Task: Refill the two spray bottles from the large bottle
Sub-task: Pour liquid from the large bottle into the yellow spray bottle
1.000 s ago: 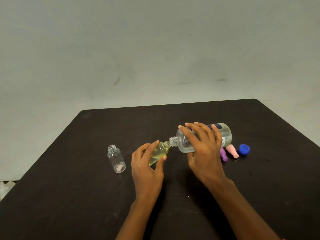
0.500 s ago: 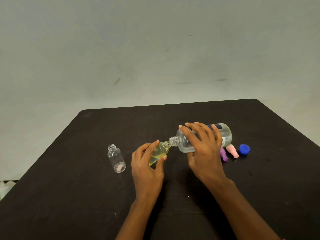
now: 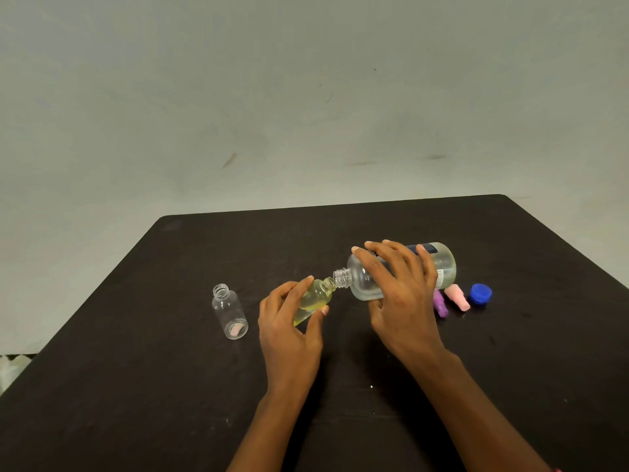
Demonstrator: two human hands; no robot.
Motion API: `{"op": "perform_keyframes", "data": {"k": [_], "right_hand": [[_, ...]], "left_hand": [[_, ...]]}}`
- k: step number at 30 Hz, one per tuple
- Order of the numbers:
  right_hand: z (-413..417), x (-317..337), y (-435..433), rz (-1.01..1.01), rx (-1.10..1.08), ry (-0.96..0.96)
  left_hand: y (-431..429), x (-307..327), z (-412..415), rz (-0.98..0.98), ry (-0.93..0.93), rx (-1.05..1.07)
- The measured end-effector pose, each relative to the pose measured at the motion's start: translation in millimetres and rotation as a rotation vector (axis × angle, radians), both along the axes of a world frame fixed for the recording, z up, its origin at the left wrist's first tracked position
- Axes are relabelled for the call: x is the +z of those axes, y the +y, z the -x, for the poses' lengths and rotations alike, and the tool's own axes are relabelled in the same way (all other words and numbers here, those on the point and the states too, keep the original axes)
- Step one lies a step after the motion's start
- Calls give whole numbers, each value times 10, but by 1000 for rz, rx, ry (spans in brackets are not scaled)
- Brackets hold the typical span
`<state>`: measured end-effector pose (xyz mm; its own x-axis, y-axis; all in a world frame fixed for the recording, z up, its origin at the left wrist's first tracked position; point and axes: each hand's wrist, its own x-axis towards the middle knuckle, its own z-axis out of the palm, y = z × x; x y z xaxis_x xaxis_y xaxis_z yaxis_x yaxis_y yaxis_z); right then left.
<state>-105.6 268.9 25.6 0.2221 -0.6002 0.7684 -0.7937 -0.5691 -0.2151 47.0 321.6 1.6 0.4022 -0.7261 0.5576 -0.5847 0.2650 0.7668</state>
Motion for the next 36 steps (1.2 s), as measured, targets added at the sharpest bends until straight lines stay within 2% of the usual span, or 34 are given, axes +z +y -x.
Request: {"op": "perform_keyframes", "data": {"k": [36], "right_hand": [[13,11,19,-20,1,-3]], "left_hand": [[-2,-9,3,13,-11,4]]}}
